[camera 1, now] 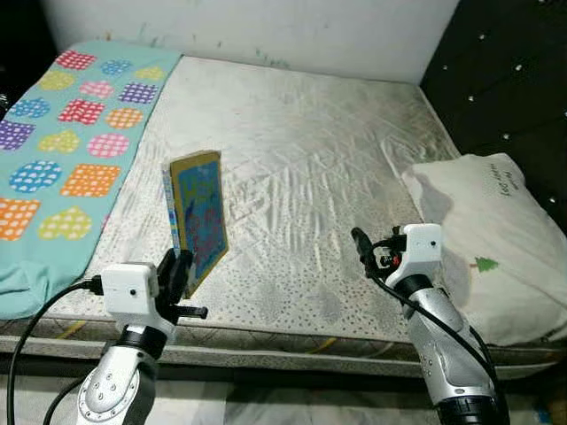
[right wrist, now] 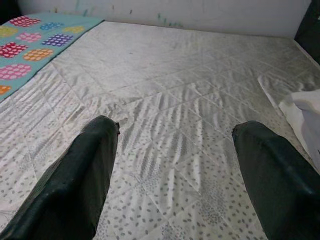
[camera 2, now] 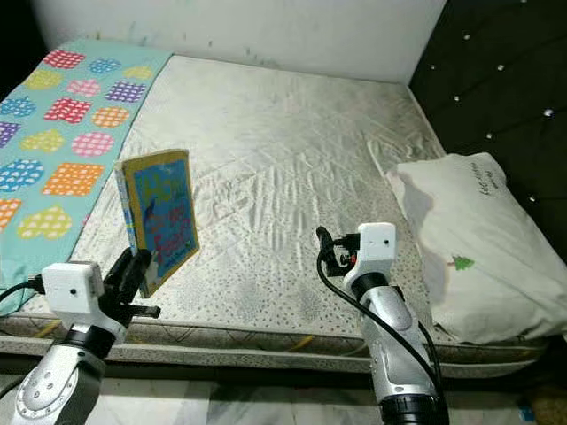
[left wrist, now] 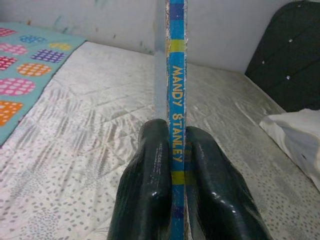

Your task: Clean up the room

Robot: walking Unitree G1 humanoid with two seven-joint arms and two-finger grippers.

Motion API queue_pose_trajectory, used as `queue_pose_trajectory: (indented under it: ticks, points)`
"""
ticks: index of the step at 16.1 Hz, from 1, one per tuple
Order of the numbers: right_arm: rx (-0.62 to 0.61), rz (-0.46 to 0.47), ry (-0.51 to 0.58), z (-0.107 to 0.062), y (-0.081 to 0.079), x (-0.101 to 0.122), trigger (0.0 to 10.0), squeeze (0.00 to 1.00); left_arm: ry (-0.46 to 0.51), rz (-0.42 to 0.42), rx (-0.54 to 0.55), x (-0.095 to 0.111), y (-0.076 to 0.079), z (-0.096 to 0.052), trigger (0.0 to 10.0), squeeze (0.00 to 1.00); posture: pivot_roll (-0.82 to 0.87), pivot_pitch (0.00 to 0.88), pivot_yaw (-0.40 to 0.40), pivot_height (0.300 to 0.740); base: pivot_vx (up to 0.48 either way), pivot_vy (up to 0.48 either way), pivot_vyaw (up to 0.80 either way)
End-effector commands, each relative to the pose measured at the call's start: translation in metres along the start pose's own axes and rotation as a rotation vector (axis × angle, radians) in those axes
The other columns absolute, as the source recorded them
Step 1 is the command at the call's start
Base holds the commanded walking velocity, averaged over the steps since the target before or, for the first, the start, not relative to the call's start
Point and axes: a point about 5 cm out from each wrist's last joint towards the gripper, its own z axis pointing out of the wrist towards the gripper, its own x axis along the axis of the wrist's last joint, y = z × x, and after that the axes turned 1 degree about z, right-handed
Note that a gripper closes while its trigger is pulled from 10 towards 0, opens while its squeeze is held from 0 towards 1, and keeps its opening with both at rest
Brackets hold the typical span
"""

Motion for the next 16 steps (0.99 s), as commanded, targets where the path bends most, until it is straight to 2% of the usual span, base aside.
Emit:
queue_pose_trajectory:
  ticks: [1, 10, 14, 16]
  points:
    - [-0.022, 0.011, -0.008, 0.0, 0.0054, -0.0009, 10.0, 0.0, 0.039, 0.002, -0.018, 0.0077, 0.0037, 0.0012, 10.0, 0.0, 0.04, 0.085, -0.102, 0.74, 0.36, 0.0, 0.0]
    - [-0.034, -0.001, -0.006, -0.0008, 0.0104, -0.0001, 10.0, 0.0, 0.024, -0.008, -0.013, 0.0055, 0.004, -0.0003, 10.0, 0.0, 0.03, 0.09, -0.103, 0.74, 0.343, 0.0, 0.0]
    - [-0.047, -0.002, -0.008, -0.0004, 0.0135, 0.0001, 10.0, 0.0, 0.013, -0.004, 0.024, 0.0035, 0.0049, 0.0011, 10.0, 0.0, 0.03, 0.093, -0.103, 0.74, 0.0, 0.0, 0.0]
    - [-0.048, -0.002, -0.009, -0.0005, 0.0129, -0.0002, 10.0, 0.0, 0.011, -0.003, 0.024, 0.0035, 0.0045, 0.0018, 10.0, 0.0, 0.03, 0.092, -0.102, 0.74, 0.0, 0.0, -0.75]
